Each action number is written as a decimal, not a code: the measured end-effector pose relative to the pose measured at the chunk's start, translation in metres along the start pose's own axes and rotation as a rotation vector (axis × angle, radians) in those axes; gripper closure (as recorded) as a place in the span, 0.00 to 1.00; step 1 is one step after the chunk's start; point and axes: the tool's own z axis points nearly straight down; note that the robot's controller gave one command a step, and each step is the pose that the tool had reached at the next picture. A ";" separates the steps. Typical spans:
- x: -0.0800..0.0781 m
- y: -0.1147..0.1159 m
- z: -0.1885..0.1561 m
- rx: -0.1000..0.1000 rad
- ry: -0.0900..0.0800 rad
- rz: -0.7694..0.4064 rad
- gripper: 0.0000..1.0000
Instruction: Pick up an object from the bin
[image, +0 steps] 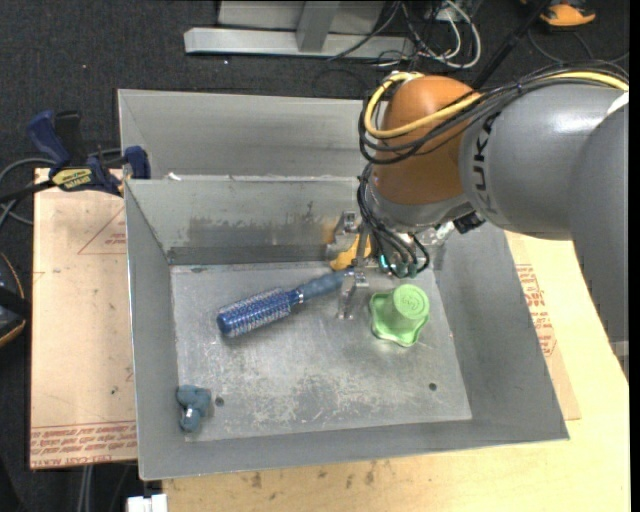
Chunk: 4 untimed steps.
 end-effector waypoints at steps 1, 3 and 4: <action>-0.011 0.090 0.076 0.002 -0.013 -0.260 0.00; 0.015 0.111 0.034 0.000 -0.008 -0.146 0.00; 0.017 0.105 0.077 -0.004 -0.014 -0.065 0.00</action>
Offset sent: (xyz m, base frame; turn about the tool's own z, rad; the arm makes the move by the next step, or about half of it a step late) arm 0.0073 0.0886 -0.0824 -0.2593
